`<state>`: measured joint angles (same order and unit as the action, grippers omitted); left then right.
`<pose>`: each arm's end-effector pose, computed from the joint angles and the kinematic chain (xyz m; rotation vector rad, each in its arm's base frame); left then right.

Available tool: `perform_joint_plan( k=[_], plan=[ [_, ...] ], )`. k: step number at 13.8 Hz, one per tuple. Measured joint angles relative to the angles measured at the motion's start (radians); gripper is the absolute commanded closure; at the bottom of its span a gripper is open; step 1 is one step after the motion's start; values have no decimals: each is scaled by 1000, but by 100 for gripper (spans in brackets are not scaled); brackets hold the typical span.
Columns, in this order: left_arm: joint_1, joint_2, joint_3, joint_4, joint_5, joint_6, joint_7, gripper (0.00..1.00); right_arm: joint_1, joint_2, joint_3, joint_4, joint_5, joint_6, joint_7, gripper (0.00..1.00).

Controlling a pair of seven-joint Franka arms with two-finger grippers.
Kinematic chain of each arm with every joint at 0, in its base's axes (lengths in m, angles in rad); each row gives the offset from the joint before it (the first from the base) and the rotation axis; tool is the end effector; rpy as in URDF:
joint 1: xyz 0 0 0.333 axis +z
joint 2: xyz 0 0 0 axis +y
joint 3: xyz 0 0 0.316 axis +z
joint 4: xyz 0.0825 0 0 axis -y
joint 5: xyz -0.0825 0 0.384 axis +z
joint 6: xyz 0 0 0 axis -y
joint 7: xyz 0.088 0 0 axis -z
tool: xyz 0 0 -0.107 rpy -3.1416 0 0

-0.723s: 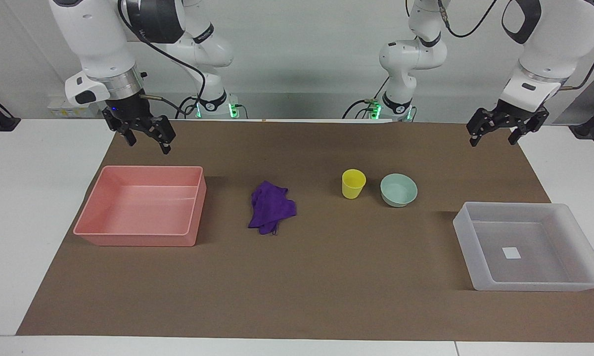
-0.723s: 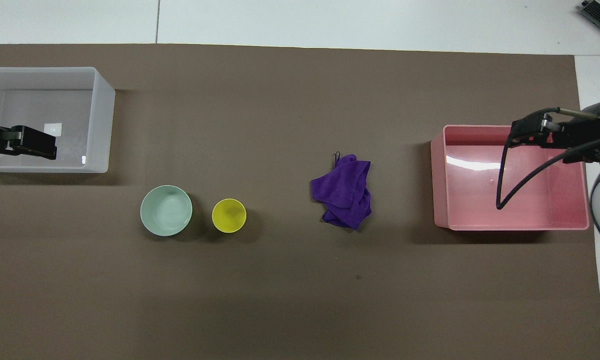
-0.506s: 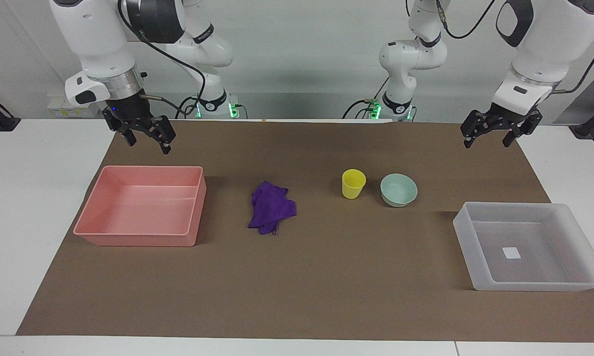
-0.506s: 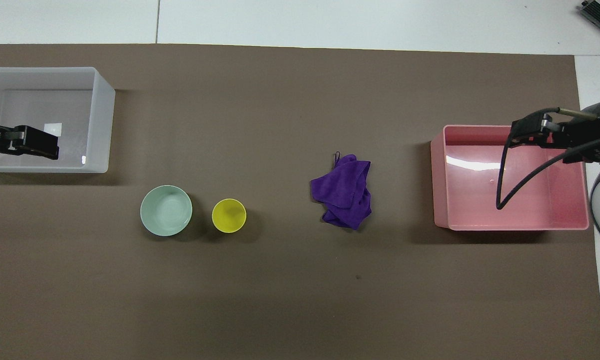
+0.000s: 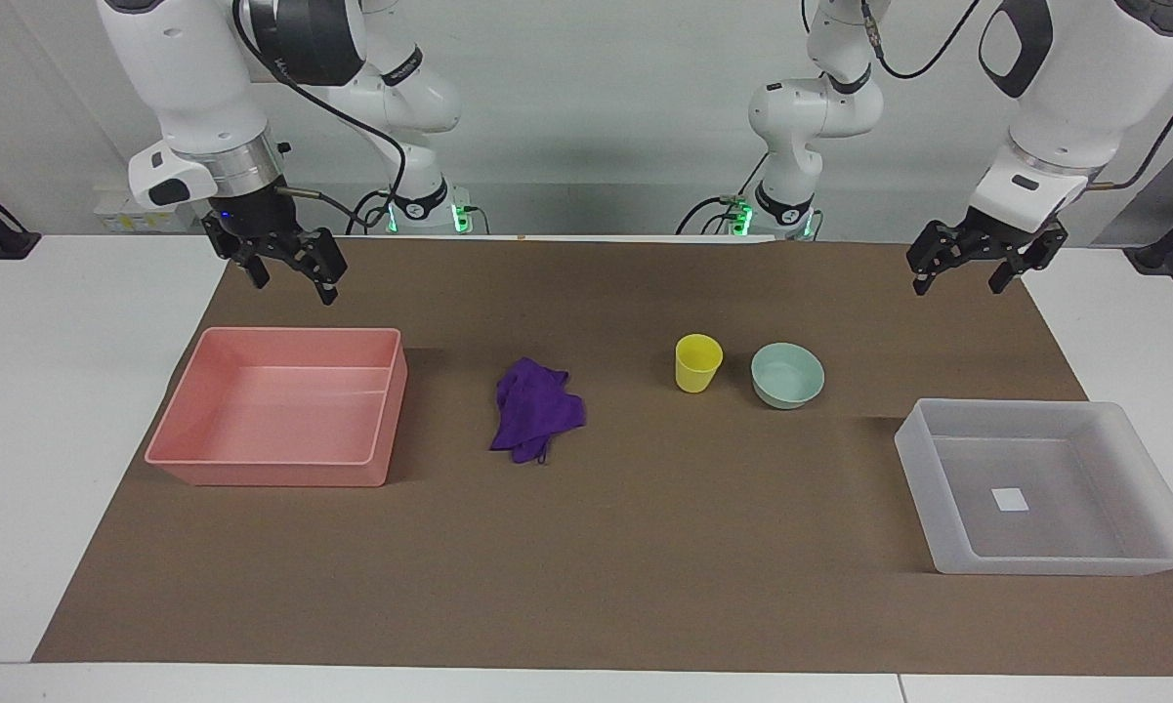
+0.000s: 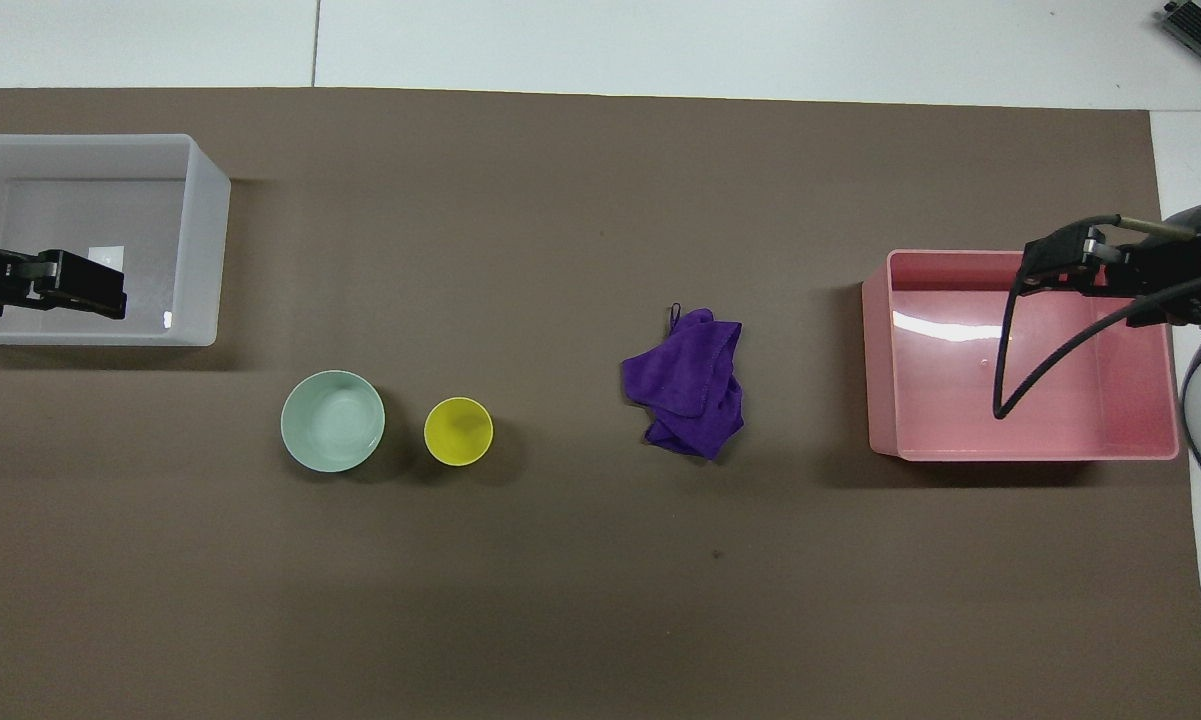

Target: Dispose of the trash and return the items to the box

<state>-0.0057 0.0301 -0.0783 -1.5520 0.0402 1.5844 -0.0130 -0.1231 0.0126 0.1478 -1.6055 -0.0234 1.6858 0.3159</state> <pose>0.5635 -0.0425 0.6179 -3.1019 0.1109 -0.0066 0.5688 0.0113 0.6115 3.0973 -0.4513 0.1104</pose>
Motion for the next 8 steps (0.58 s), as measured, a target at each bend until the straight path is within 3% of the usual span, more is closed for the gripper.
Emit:
perform_joint_plan(
  k=[4,8],
  plan=[
    [-31,11,-3,-26,-5,-1,-3,0,2,0,1,-2,0,4,0,0],
    [-55,18,-5,-111,-5,5,-3,0,40,18,2,-19,1,70,0,0]
  ],
)
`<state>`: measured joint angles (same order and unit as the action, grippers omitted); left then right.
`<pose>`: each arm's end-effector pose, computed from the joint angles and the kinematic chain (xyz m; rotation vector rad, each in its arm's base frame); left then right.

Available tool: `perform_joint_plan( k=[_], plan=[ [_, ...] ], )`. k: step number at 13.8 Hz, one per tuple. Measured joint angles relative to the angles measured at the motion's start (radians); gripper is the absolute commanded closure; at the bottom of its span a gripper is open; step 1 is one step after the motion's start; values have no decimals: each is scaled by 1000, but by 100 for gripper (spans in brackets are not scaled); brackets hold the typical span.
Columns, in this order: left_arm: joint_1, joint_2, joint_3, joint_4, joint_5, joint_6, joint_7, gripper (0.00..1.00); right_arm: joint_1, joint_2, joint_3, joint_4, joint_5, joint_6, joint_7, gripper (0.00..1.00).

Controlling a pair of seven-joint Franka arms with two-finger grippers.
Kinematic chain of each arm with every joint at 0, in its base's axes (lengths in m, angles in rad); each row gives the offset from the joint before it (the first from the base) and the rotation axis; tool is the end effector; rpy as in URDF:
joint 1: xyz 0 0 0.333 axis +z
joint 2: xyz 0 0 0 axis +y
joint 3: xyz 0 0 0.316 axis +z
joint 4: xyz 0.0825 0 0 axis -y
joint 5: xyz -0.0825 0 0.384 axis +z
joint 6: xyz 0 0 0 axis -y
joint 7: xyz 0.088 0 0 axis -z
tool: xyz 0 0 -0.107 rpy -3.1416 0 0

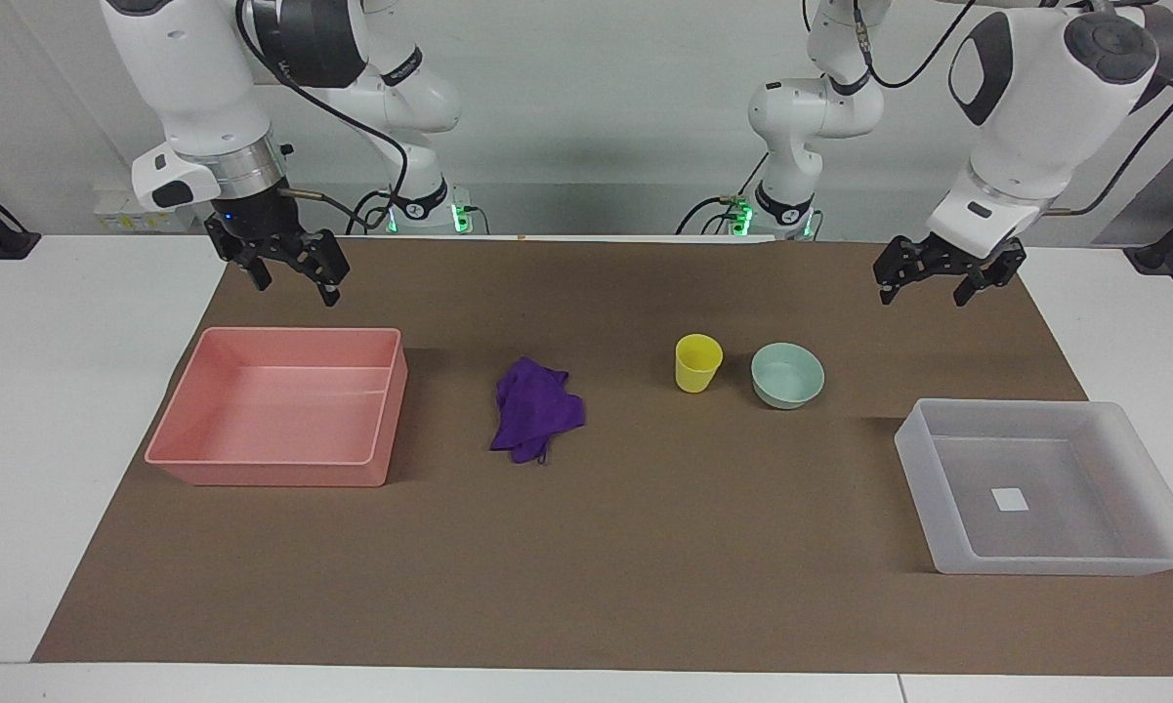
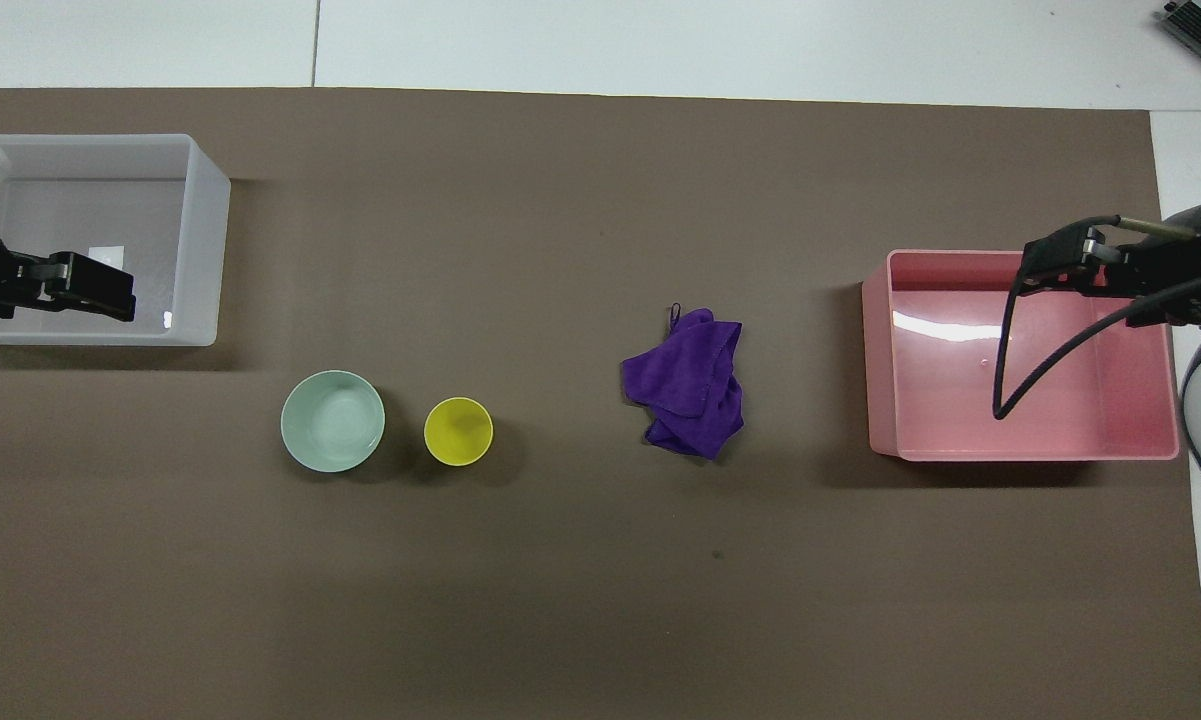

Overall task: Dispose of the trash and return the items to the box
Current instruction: 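Reach the left gripper to the green bowl while the right gripper reaches the cloth, then carry the green bowl into the clear box while the right gripper grasps the cloth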

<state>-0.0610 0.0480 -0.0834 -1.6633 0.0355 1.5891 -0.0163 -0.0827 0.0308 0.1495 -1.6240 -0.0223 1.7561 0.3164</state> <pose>0.5584 -0.0765 0.5558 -3.0884 0.2027 0.1846 0.5790 0.0355 0.5990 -3.1114 0.3861 -0.1618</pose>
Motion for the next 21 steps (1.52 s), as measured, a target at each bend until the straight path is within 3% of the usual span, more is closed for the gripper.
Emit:
perform_joint_plan(
  k=[3,10,11,12,13,14,15,21],
  plan=[
    [-18,-1,-1,-100,0,71,0,0,25,31,0,-13,0,69,1,0],
    [-65,2,-2,-492,0,509,0,2,155,108,2,-155,0,309,108,0],
    [-65,3,-1,-527,0,547,0,8,169,117,2,-176,0,332,108,0],
    [-65,6,-1,-557,0,583,0,28,189,125,2,-193,0,345,109,0],
    [-65,9,0,-577,0,611,0,58,213,129,3,-209,0,352,109,0],
    [-64,15,2,-586,0,622,0,83,235,131,3,-229,0,373,112,0],
    [-63,24,5,-589,0,626,0,100,251,133,3,-256,0,412,113,0],
    [-52,64,9,-567,-3,651,0,100,309,211,3,-354,-5,617,113,0]
  ],
)
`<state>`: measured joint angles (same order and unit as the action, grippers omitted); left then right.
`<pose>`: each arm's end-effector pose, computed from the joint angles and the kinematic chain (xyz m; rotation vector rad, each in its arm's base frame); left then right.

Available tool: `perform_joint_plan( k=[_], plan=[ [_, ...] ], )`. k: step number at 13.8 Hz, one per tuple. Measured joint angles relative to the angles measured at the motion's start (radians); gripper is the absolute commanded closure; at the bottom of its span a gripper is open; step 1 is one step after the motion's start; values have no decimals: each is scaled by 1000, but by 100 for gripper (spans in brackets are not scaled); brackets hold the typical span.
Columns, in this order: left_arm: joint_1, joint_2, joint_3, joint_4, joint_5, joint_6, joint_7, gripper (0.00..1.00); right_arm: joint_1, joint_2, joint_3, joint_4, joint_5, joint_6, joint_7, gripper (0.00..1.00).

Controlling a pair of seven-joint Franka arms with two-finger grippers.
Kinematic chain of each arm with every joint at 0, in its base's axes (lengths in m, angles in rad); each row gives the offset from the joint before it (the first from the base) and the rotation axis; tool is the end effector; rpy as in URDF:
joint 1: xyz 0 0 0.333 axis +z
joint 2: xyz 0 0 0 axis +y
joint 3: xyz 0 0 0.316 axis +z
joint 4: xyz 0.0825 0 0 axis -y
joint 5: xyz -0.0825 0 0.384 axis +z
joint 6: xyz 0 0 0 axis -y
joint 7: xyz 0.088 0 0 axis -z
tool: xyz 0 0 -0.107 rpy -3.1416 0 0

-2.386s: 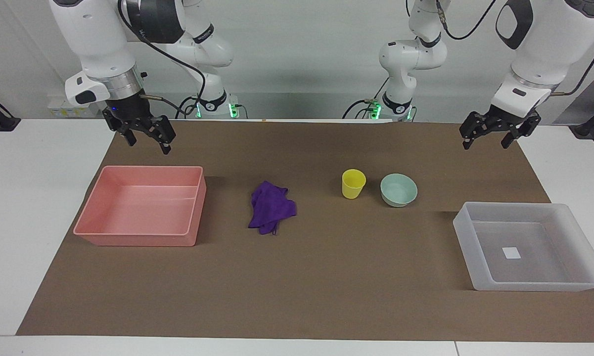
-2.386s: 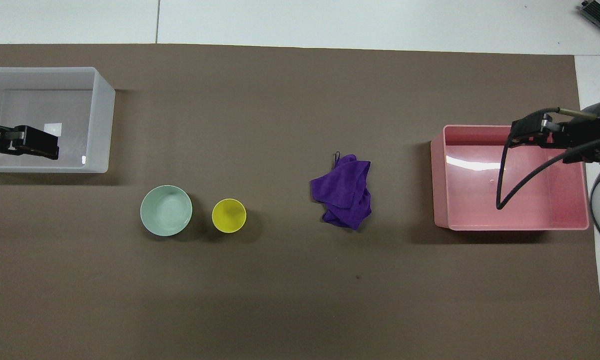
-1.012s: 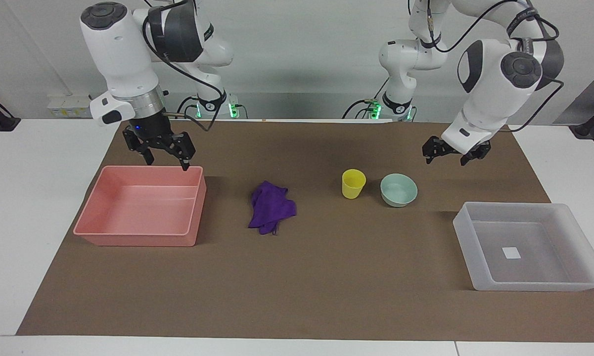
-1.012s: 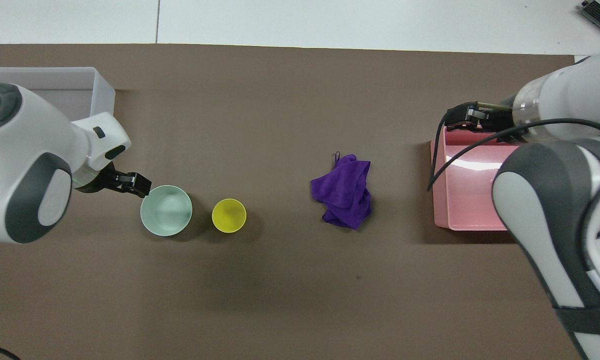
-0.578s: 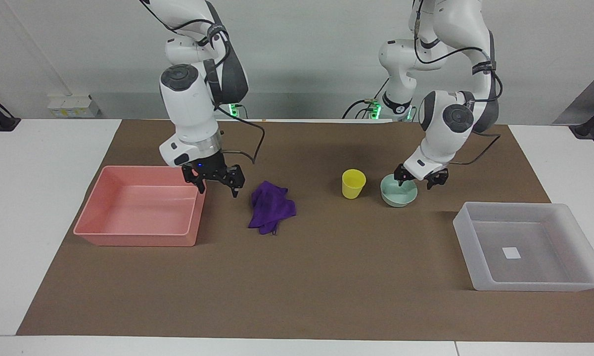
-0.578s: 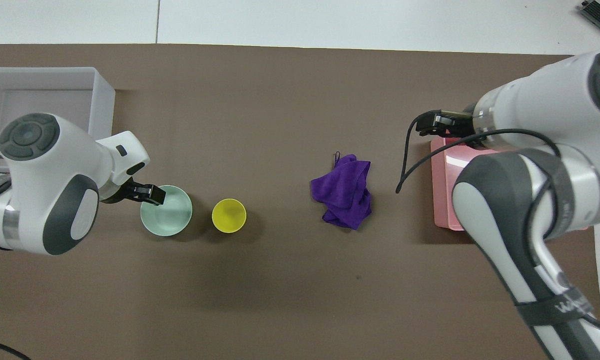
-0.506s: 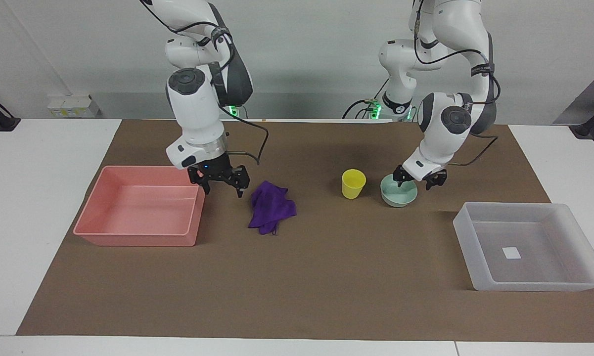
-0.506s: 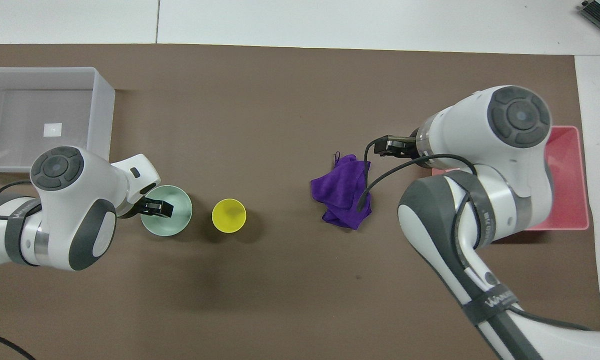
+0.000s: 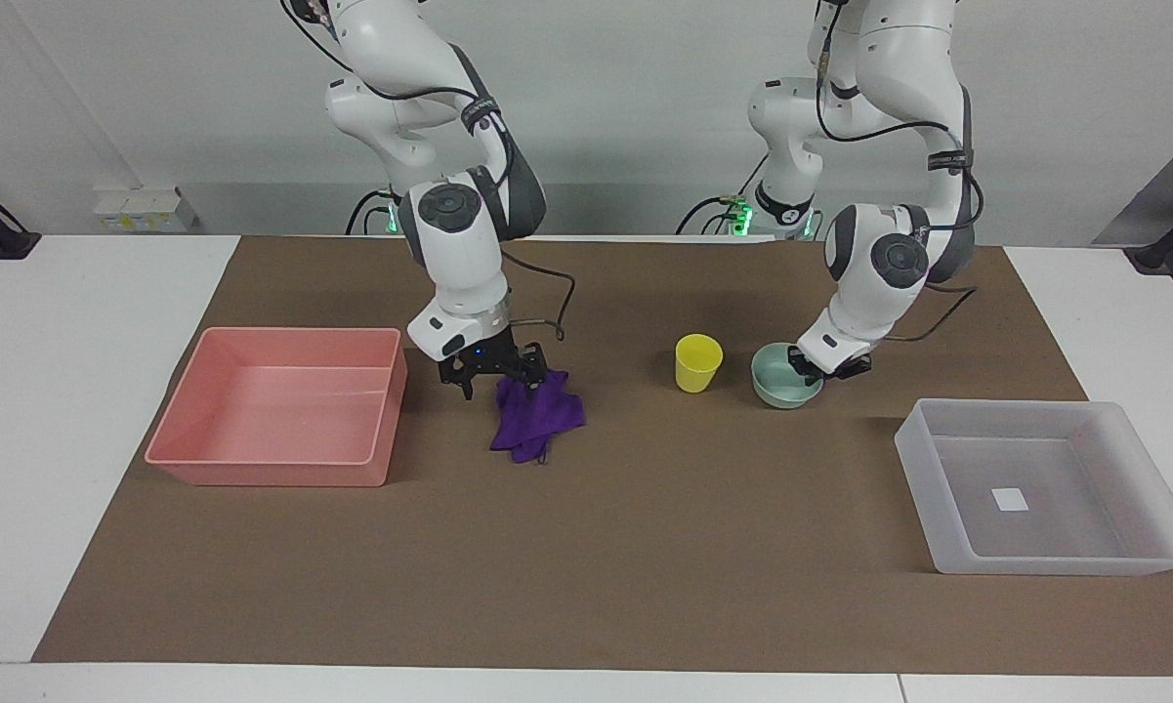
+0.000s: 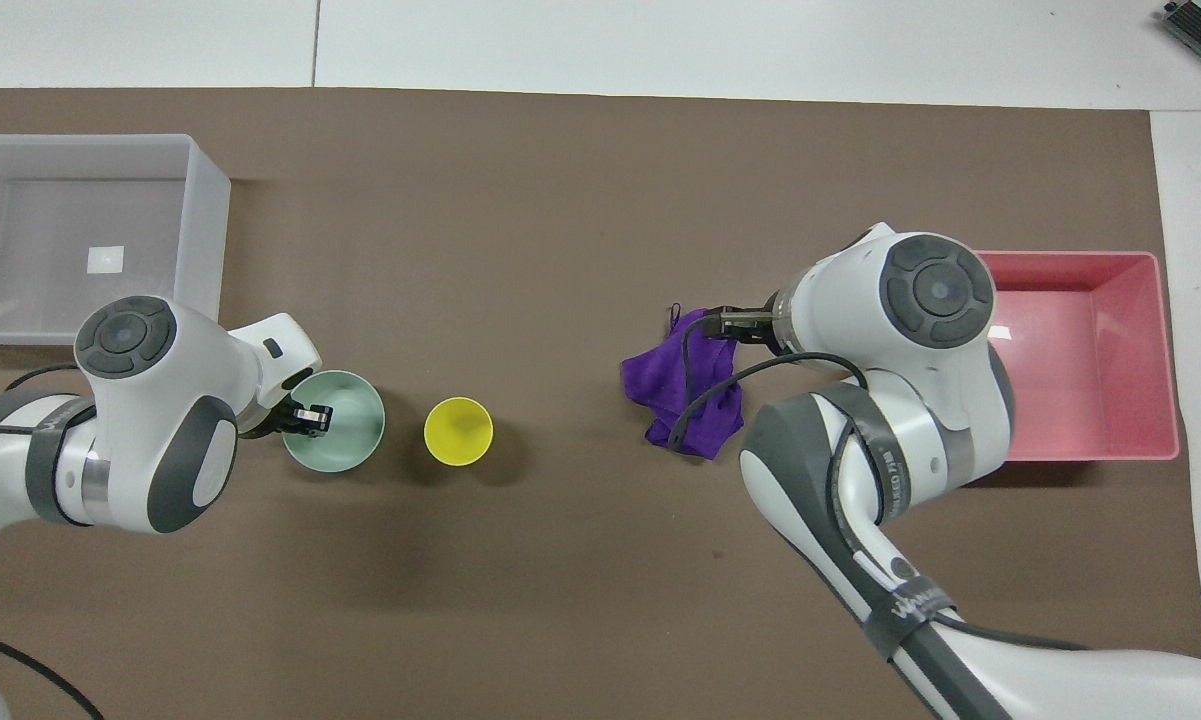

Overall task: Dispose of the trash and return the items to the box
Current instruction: 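Carry the green bowl into the clear box while the right gripper grasps the cloth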

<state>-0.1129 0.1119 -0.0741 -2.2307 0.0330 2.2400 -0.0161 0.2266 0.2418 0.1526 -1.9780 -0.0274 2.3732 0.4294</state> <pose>0.5176 -0.0969 0.3138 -3.0965 0.2992 0.1557 0.5726 0.2238 0.3630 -3.0581 0.0600 -0.2111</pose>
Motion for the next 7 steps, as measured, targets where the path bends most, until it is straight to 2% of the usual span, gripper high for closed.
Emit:
perform_joint_plan(
  k=[3,5,6,7],
  plan=[
    [1,-4,2,34,0,-5,0,100,24,65,0,-30,-12,111,0,0],
    [2,-5,4,92,0,-53,2,100,31,82,0,-46,-51,125,0,0],
    [3,-5,6,140,0,-95,10,100,31,82,0,-56,-61,126,0,4],
    [4,-7,8,193,0,-135,24,100,31,82,0,-65,-66,128,0,40]
  ],
)
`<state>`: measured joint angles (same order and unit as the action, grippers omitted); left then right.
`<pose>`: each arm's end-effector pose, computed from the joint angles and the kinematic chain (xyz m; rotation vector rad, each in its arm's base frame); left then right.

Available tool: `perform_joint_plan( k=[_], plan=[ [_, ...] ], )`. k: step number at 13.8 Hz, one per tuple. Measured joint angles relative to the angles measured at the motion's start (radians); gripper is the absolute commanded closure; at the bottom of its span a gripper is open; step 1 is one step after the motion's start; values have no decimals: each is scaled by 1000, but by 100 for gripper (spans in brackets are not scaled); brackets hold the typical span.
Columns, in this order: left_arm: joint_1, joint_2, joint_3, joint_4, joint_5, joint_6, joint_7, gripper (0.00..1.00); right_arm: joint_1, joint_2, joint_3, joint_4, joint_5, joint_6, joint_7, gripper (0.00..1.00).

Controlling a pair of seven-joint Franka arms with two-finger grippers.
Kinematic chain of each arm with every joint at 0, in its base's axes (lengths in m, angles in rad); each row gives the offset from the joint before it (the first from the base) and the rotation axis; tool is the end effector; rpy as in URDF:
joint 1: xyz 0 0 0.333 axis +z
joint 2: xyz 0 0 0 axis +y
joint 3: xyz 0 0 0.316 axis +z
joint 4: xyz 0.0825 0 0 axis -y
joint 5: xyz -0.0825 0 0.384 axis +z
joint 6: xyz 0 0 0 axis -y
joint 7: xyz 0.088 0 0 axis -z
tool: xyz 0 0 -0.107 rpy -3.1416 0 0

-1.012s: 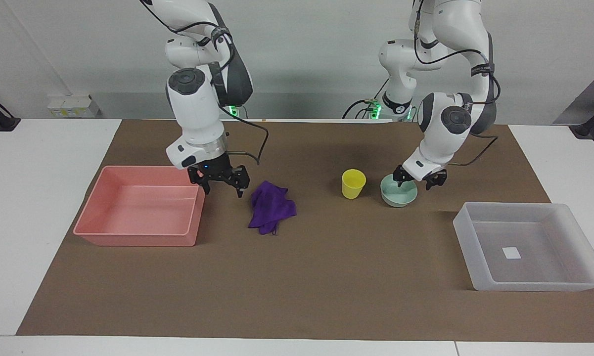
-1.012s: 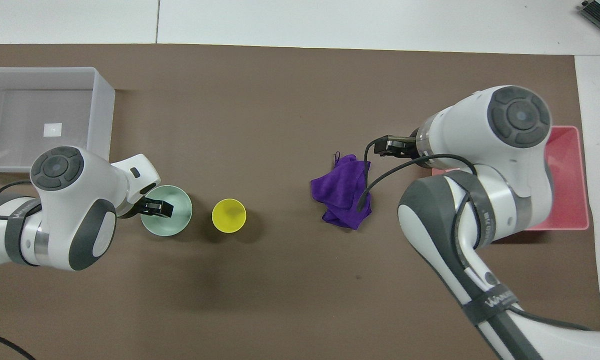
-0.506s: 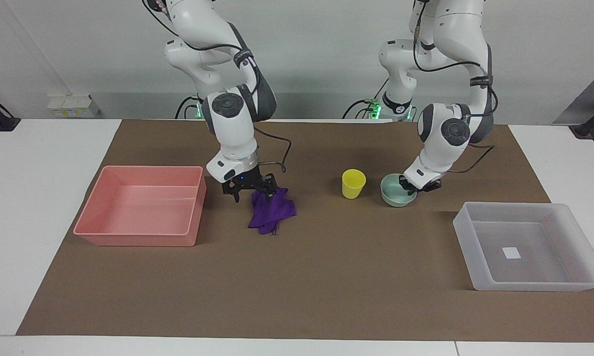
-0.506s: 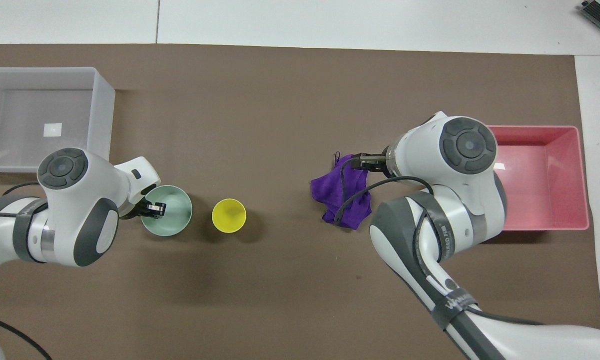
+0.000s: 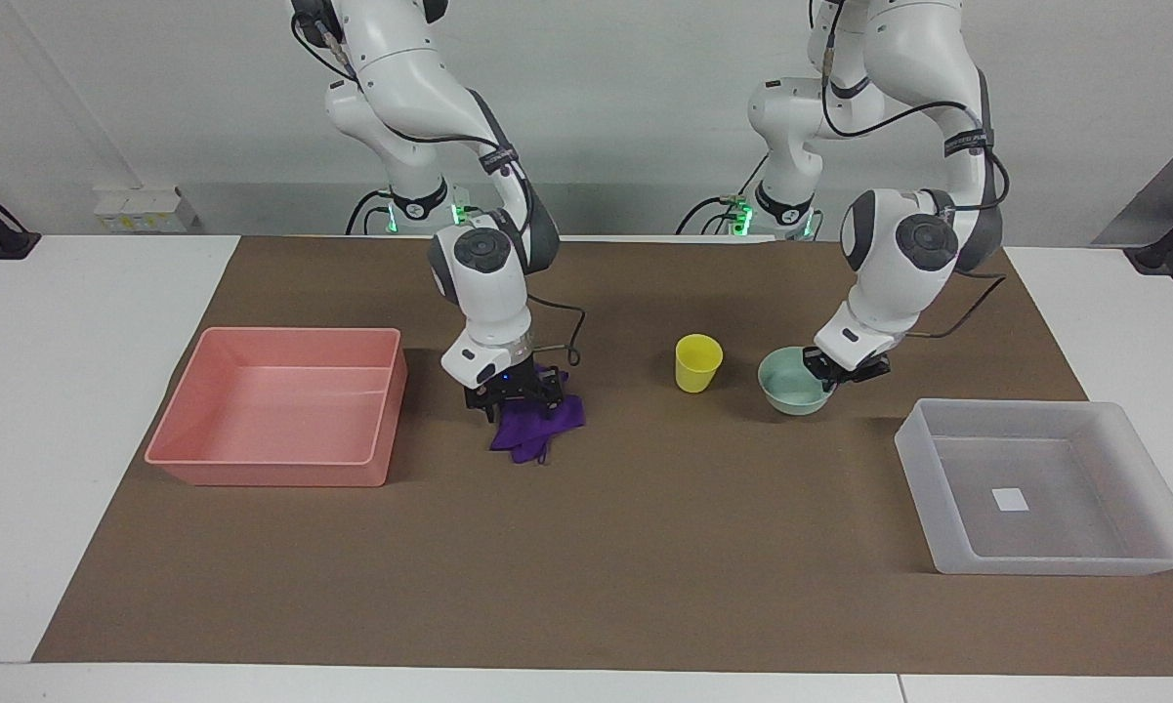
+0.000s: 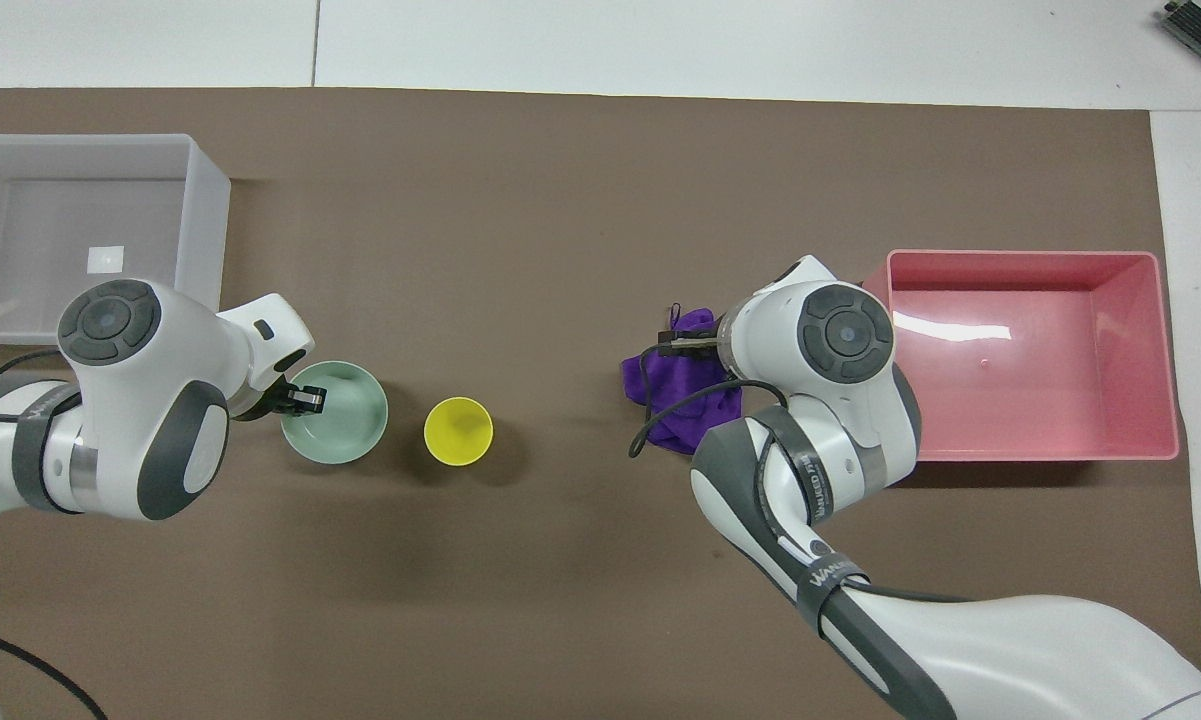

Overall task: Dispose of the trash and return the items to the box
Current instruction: 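Carry the green bowl into the clear box while the right gripper grasps the cloth, then drop the purple cloth into the pink box while the left gripper moves toward the cup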

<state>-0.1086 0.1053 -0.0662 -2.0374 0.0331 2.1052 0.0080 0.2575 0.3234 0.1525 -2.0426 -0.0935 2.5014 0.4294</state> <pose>0.5585 -0.0964 0.3900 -3.1013 0.3111 0.0550 0.5587 0.2402 0.2980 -3.0891 -0.0626 -0.2068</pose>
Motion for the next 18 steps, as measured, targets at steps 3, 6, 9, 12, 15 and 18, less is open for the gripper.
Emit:
perform_joint_plan(
  k=[3,6,9,12,15,18],
  plan=[
    [23,-5,5,158,1,-125,55,100,0,-1,0,-13,-5,22,0,88],
    [90,-6,13,263,3,-183,131,100,0,-2,0,-39,-5,99,17,100],
    [224,29,19,315,3,-180,244,100,-3,-22,-1,-42,-5,103,27,100],
    [340,175,21,416,2,-136,356,100,-22,-79,-5,-42,-5,49,33,100],
    [378,317,19,476,-14,-50,387,100,-66,-173,-6,-41,-5,-34,35,100],
    [377,404,11,481,-69,-2,389,100,-137,-292,-7,-39,-6,-134,35,100]
  ],
)
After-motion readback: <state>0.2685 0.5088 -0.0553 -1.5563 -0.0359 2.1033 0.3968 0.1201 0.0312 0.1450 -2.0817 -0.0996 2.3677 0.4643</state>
